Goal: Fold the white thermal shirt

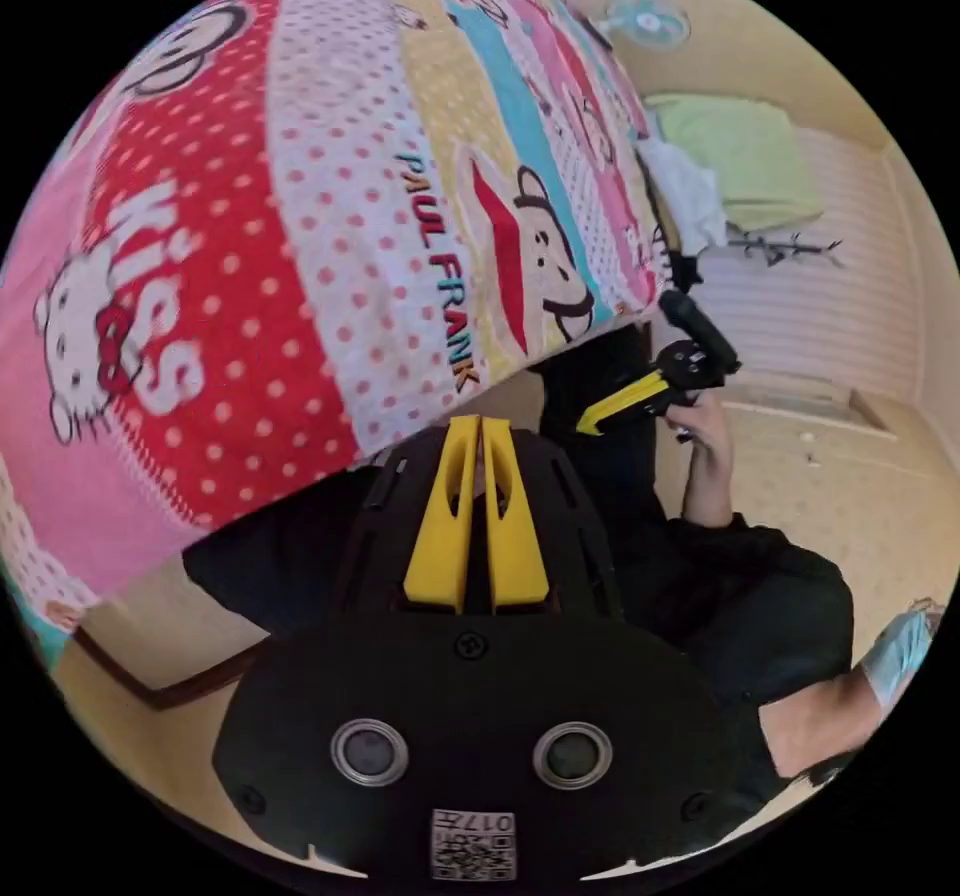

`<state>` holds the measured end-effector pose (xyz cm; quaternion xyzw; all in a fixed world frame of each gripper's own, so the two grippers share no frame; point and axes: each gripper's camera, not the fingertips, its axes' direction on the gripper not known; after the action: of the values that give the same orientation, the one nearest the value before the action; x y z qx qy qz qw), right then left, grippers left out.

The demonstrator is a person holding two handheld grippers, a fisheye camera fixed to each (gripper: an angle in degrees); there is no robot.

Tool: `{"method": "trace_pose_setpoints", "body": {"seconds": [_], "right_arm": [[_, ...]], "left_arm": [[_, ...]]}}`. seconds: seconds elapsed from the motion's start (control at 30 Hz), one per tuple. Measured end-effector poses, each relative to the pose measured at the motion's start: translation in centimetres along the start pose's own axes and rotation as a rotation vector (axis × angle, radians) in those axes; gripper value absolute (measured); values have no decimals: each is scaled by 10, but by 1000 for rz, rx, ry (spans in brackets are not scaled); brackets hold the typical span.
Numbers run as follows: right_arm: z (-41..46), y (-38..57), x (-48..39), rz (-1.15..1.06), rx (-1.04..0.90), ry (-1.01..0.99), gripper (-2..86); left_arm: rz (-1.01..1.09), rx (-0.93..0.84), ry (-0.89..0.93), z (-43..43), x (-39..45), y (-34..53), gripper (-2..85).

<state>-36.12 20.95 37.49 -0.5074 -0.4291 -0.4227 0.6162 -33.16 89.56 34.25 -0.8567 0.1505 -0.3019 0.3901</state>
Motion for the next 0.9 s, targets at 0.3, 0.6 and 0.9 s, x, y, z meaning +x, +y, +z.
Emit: {"method": "trace_pose_setpoints", "body": {"seconds": [0.3,0.6,0.9], "right_arm": [[-106,219,155,105,727,-431,6],[-201,358,273,315,1073,-310,34],[-407,429,281,375,1423,385,88]], "left_arm": [[172,-554,-561,44,143,-146,-6],[115,-474,-487,3,178,-161,-6],[44,-449,-429,-18,200,-171,-7]]}}
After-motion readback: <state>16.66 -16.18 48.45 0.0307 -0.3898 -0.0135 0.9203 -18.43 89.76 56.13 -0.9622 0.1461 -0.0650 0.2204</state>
